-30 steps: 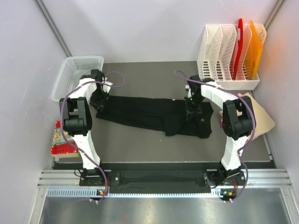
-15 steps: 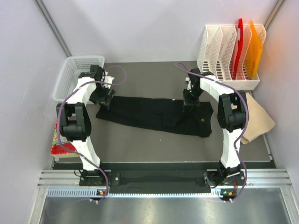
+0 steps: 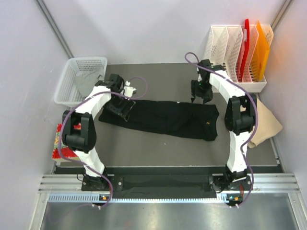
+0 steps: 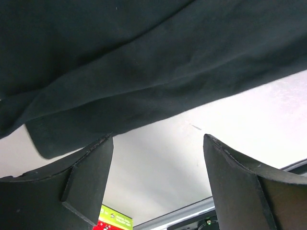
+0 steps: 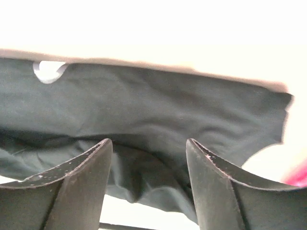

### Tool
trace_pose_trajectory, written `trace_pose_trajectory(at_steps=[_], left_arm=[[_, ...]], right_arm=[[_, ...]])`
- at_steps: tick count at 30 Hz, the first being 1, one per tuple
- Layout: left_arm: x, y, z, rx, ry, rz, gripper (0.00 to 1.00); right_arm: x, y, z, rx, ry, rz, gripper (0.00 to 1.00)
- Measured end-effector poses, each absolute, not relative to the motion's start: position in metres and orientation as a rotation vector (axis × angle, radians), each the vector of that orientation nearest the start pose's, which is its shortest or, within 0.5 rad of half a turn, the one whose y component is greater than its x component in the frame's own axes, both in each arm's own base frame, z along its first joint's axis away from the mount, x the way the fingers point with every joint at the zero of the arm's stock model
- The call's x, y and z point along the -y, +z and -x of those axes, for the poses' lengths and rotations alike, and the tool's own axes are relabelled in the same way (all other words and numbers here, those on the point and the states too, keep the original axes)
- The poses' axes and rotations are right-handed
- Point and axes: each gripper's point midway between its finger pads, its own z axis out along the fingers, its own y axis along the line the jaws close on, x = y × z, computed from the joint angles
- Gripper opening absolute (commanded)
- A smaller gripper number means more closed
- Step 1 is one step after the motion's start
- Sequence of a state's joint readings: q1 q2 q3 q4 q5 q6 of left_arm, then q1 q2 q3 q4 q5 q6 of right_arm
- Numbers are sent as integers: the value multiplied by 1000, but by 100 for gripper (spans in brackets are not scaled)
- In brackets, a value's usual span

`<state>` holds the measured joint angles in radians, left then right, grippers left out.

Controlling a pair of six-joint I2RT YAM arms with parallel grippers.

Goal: Fold and stack the t-shirts
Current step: Fold the other side of the tshirt into a rectangle

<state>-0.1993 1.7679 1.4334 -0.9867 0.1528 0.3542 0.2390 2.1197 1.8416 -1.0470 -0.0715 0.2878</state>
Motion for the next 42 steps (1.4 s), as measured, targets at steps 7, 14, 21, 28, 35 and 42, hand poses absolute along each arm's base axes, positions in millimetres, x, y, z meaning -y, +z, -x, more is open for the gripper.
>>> trace_pose_trajectory(at_steps=[7, 14, 21, 28, 35, 42], left_arm=[[72, 53, -343, -2844, -157, -831, 79], [58, 29, -363, -2886, -95, -820, 78], [32, 23, -370, -2896, -44, -752, 77], [24, 24, -353, -2895, -30, -739, 77], [22, 29, -332, -2914, -34, -740, 77], [22, 39, -330, -2891, -28, -735, 77]], right_arm=[[-127, 125, -399, -2808, 169, 21, 68], [-192, 135, -315, -2815, 295, 367, 69], [-203, 89, -259, -2971, 346, 524, 73], [-212, 70, -256, -3002, 383, 552, 72], [-223, 41, -261, -3053, 401, 535, 68], [-234, 32, -286, -3049, 399, 473, 66]])
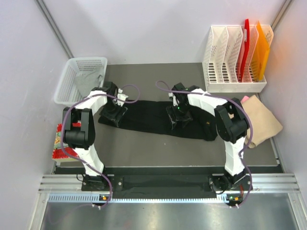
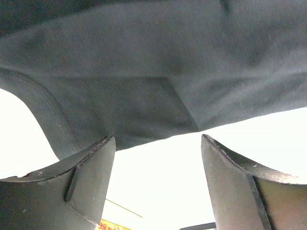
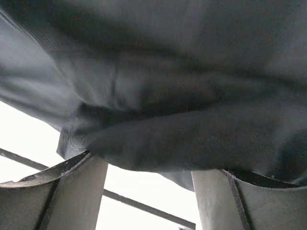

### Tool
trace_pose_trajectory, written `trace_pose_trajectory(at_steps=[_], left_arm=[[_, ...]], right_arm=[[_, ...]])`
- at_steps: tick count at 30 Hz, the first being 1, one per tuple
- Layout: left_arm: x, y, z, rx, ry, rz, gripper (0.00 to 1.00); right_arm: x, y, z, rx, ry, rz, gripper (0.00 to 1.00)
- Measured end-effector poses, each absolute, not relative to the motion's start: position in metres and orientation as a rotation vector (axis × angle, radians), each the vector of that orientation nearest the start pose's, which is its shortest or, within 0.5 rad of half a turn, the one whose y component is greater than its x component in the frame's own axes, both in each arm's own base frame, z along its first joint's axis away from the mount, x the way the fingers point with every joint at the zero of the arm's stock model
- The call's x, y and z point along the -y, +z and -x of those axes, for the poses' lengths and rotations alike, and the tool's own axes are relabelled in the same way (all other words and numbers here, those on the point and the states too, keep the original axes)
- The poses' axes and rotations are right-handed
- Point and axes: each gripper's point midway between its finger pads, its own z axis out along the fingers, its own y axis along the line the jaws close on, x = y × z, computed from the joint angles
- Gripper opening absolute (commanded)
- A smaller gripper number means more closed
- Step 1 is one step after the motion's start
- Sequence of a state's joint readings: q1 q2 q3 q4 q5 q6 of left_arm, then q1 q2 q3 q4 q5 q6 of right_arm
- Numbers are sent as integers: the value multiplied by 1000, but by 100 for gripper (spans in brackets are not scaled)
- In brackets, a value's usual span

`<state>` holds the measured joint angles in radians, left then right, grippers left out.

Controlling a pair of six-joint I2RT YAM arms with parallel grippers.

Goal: Fold and stack the t-shirts
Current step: Fold the other side of the tshirt into a rectangle

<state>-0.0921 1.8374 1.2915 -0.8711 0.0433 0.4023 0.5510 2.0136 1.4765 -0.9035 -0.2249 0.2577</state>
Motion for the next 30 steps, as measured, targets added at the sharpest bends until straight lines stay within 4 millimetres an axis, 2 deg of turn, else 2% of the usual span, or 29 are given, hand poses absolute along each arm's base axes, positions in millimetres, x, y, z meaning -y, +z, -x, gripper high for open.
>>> trace_pose_trajectory(at_steps=[5, 9, 12, 16, 21, 23, 27, 30], left_arm=[[20, 38, -316, -2905, -31, -739, 76], [18, 32, -307, -2930, -31, -749, 76], [16, 31, -301, -2937, -28, -753, 76], [12, 33, -295, -2939, -21, -749, 76], [9, 36, -289, -2934, -17, -736, 75], [9, 36, -288, -2935, -17, -733, 75], [8, 36, -286, -2936, -17, -731, 75], [8, 38, -286, -2933, -16, -730, 75]], right_arm=[[-233, 54, -327, -2954, 396, 400, 65], [-216, 72, -365, -2876, 381, 294, 63], [-199, 71, -381, -2867, 345, 226, 62], [-178, 55, -394, -2896, 289, 161, 61], [-165, 41, -402, -2923, 229, 124, 62], [-160, 45, -407, -2910, 199, 116, 70], [-149, 61, -416, -2851, 104, 105, 73], [-145, 85, -415, -2800, 94, 95, 73]])
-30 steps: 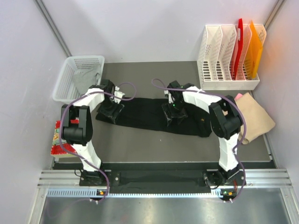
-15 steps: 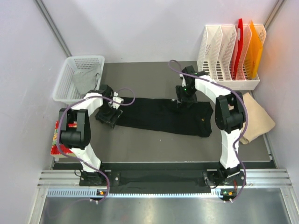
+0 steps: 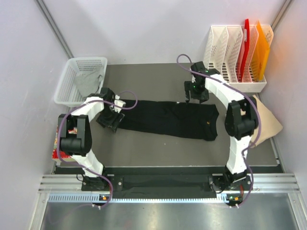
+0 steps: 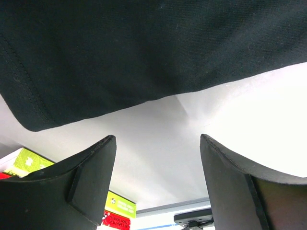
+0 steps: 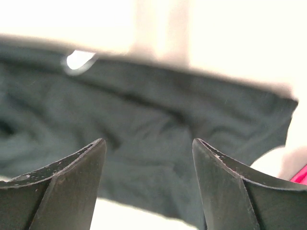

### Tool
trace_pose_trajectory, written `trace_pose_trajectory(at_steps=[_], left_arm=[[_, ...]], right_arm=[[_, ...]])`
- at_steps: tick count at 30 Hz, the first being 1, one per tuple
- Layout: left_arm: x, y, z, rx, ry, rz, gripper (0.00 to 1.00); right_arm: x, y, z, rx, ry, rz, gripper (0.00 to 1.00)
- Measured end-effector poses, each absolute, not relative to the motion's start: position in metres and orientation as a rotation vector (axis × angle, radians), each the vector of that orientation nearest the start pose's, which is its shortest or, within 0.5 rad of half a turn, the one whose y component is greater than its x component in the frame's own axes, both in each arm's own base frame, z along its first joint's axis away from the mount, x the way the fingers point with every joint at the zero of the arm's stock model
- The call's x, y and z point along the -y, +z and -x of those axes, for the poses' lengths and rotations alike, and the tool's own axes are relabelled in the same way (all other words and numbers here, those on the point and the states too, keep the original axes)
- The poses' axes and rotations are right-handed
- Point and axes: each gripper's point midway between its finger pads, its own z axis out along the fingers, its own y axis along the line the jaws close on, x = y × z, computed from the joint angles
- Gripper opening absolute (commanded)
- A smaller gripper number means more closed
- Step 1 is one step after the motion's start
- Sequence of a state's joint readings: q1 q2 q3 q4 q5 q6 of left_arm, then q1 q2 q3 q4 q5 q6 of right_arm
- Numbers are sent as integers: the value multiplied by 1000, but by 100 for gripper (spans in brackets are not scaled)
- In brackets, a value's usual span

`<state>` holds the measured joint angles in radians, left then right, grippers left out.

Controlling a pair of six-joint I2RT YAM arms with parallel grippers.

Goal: Fold and stack the t-shirts
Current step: Fold the other side of the tshirt into a rectangle

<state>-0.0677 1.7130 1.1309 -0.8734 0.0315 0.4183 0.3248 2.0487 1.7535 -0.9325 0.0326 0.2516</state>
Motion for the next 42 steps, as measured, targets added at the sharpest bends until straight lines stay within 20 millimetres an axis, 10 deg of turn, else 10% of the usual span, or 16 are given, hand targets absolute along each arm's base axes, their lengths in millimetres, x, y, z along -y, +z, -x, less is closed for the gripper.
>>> trace_pose_trajectory(at_steps=[5, 13, 23, 42], left_arm=[[8, 46, -291, -2924, -15, -727, 75], [17, 79, -344, -2808, -24, -688, 75], [14, 56, -354, -2855, -7, -687, 75], [-13, 19, -298, -2959, 101, -732, 75]], right_arm=[[-159, 115, -381, -2767, 277, 101, 74], [-188, 61, -323, -2948, 466, 88, 72], [-214, 40, -344, -2942, 557, 47, 64], [-207, 34, -362, -2934, 568, 24, 66]])
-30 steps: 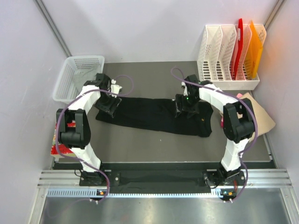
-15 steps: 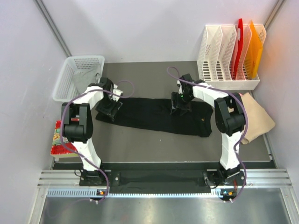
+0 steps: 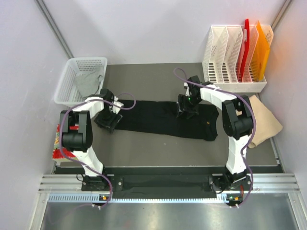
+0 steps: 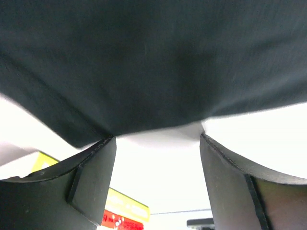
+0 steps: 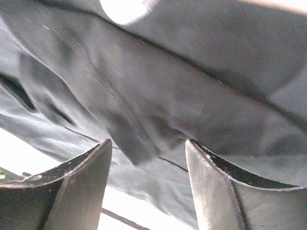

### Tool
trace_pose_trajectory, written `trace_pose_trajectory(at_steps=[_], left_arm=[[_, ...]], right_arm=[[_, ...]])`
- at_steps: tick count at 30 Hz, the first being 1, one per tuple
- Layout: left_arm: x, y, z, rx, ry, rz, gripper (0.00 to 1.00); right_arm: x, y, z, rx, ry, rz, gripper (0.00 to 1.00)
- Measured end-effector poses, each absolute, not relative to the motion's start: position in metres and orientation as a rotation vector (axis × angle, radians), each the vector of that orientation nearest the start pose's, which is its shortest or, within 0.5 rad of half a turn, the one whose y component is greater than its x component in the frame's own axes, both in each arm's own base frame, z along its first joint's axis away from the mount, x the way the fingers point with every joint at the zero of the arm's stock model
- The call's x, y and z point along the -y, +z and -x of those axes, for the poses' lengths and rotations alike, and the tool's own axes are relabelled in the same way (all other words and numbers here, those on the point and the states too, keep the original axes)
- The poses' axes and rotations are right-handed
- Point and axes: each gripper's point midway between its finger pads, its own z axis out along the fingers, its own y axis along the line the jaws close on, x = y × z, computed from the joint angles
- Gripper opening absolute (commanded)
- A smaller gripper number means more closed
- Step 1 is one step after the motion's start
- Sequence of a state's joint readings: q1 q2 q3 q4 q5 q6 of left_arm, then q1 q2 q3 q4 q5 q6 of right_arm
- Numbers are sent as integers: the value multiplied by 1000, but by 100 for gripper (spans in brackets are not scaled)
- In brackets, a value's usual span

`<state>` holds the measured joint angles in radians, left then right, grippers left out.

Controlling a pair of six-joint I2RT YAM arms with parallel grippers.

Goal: Fold and stack the t-shirts
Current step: Fold the other side of the tshirt into a rectangle

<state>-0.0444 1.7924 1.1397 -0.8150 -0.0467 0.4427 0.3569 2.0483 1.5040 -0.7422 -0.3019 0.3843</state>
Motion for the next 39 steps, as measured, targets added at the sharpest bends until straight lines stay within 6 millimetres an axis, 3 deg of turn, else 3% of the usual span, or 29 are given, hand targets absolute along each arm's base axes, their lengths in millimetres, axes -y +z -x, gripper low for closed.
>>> trace_pose_trajectory(at_steps=[7, 12, 14, 18, 20, 22, 24, 28, 30, 32, 39], left_arm=[[-17, 30, -273, -2998, 96, -758, 75], [-16, 56, -269, -2994, 81, -777, 76], [-9, 79, -290, -2932, 45, -752, 76], [10, 133, -352, -2701, -2, -664, 75], [19, 144, -372, -2616, -11, -645, 75], [28, 138, -379, -2587, -22, -647, 74], [35, 118, -377, -2595, -33, -657, 74], [37, 62, -344, -2713, -61, -679, 74], [34, 46, -332, -2756, -59, -677, 73], [32, 36, -326, -2782, -50, -674, 73], [27, 24, -335, -2765, 2, -648, 73]], right_arm=[[-177, 36, -346, -2969, 415, 34, 74], [-160, 55, -344, -2957, 362, 11, 77], [-160, 71, -346, -2930, 367, 10, 77], [-165, 95, -359, -2851, 401, 19, 78], [-166, 98, -360, -2838, 410, 20, 79], [-166, 97, -359, -2841, 411, 18, 81], [-166, 93, -357, -2847, 410, 16, 82], [-162, 87, -346, -2869, 398, 9, 86], [-160, 87, -343, -2873, 395, 8, 87], [-160, 89, -342, -2866, 398, 8, 89], [-162, 100, -344, -2830, 413, 13, 95]])
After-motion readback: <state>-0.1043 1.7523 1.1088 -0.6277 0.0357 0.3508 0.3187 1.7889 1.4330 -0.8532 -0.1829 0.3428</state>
